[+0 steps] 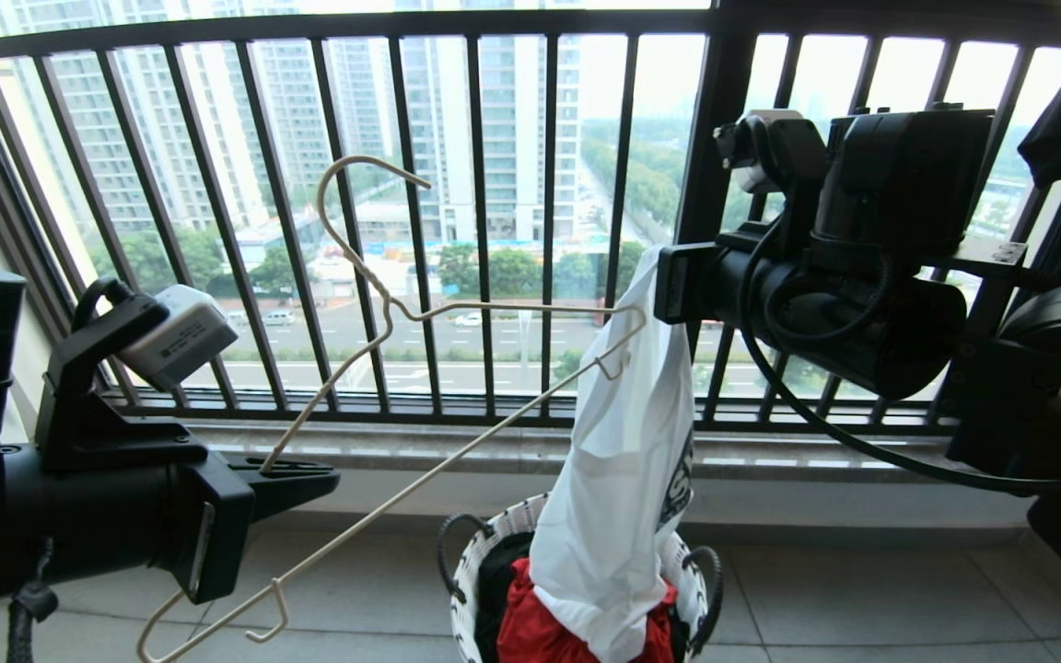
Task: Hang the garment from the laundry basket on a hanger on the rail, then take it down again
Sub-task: Hang the clothes on the clothes rack
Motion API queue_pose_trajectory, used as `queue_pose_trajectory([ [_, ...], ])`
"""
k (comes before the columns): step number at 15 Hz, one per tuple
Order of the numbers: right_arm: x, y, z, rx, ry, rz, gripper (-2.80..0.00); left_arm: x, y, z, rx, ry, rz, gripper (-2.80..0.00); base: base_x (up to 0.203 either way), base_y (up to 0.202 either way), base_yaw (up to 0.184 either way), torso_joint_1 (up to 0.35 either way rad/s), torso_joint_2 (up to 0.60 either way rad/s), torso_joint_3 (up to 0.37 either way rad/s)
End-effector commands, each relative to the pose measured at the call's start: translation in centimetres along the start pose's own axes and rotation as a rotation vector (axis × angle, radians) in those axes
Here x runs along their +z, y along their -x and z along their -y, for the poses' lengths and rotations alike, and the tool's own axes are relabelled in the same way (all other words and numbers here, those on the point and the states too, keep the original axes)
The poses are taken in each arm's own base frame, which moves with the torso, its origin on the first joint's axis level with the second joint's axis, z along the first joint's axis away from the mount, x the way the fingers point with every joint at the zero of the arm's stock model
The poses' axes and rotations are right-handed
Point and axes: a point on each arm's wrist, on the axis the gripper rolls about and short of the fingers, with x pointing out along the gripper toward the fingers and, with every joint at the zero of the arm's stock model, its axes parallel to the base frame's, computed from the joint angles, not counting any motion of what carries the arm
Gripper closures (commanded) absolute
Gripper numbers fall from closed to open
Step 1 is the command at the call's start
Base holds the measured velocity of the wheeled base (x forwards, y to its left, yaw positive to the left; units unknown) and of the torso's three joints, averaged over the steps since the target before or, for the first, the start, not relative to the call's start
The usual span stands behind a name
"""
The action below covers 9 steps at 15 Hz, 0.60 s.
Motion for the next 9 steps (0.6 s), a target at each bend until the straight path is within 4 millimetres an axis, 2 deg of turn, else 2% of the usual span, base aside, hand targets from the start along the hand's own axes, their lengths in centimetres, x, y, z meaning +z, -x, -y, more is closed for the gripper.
queue_pose_trajectory([
  [1, 0.0, 0.1, -0.2, 0.006, -0.001, -0.002, 0.0, 0.0, -0.6, 0.1, -0.01, 0.001, -0.017, 0.0, 0.0, 0.0, 0.0, 0.0, 0.0, 0.0],
  [4, -0.2, 0.4, -1.3, 0.039, 0.001, -0.009, 0.0, -0.2, -1.5, 0.8, -0.05, 0.015, -0.047, 0.0, 0.0, 0.0, 0.0, 0.0, 0.0, 0.0],
  [6, -0.6, 0.5, -2.0, 0.06, 0.009, -0.033, 0.0, -0.2, -2.1, 0.9, -0.058, 0.017, -0.001, 0.0, 0.0, 0.0, 0.0, 0.0, 0.0, 0.0],
  [9, -0.6, 0.5, -2.0, 0.052, 0.023, -0.065, 0.0, 0.1, -2.6, 0.6, 0.032, 0.013, 0.052, 0.0, 0.0, 0.0, 0.0, 0.0, 0.0, 0.0],
])
